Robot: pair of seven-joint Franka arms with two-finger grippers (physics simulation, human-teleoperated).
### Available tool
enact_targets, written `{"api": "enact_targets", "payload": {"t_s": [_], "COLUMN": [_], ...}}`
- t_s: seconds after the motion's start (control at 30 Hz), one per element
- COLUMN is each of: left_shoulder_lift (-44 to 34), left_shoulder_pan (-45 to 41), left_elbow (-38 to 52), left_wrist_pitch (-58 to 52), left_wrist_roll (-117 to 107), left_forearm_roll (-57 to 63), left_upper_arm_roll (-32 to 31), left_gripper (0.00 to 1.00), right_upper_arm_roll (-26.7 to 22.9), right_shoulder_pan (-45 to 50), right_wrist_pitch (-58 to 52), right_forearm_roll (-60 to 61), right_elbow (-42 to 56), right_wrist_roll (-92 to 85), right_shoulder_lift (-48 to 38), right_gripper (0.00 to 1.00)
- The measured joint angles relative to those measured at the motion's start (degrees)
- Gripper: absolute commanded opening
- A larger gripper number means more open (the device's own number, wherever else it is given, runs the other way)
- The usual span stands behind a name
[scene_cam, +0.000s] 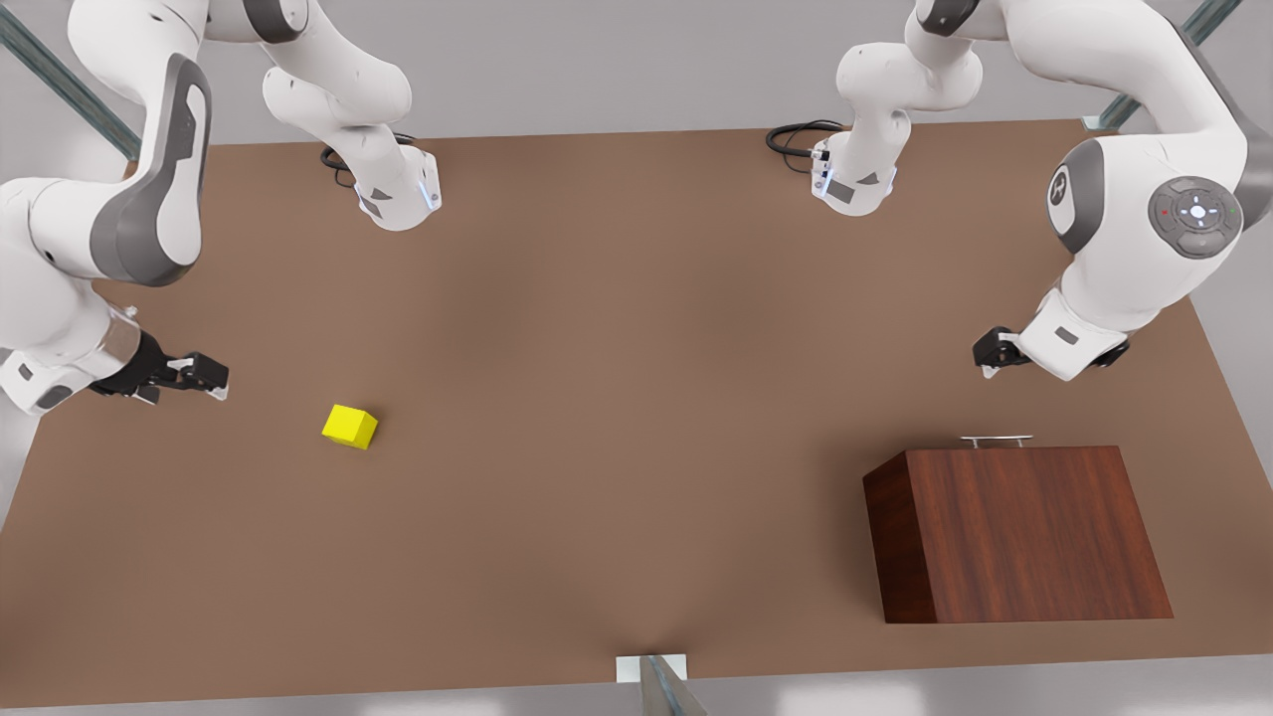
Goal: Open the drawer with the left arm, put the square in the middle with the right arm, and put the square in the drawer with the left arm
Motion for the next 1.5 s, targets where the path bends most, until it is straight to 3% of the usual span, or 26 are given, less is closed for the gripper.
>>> {"api": "enact_targets", "payload": {"t_s": [0.13,0.37,0.5,0.7,1.1,1.5], "left_shoulder_lift": [-0.28,-14.51,-16.89,-15.75,-9.98,-6.3], "left_shoulder_pan": [0.03,3.07,3.45,-3.15,3.63,2.84], "left_elbow": [-2.0,-32.43,-43.9,-49.07,-49.44,-49.52], "left_wrist_pitch": [0.88,31.91,45.29,49.02,53.63,58.47], "left_wrist_roll": [-17.28,-45.52,-51.62,-55.38,-62.85,-62.95], "left_forearm_roll": [0.14,-3.67,-5.69,-6.88,-12.76,-18.22], "left_upper_arm_roll": [0.09,3.86,4.24,6.05,8.69,10.1], "left_gripper": [1.0,1.0,1.0,1.0,1.0,1.0], "right_upper_arm_roll": [0.0,0.09,-0.09,-0.09,0.44,0.08], "right_shoulder_pan": [0.14,0.37,0.31,0.2,3.04,4.11], "right_wrist_pitch": [0.0,-0.09,-0.07,0.9,27.64,41.45], "right_forearm_roll": [0.02,0.28,0.33,0.33,1.12,7.8], "right_elbow": [-0.01,0.25,0.17,-0.68,-28.72,-38.24], "right_wrist_roll": [0.0,-0.08,-0.1,-0.44,13.46,23.96], "right_shoulder_lift": [-0.04,-0.48,-0.39,-0.26,-1.36,4.79], "right_gripper": [1.0,1.0,1.0,1.0,1.0,1.0]}}
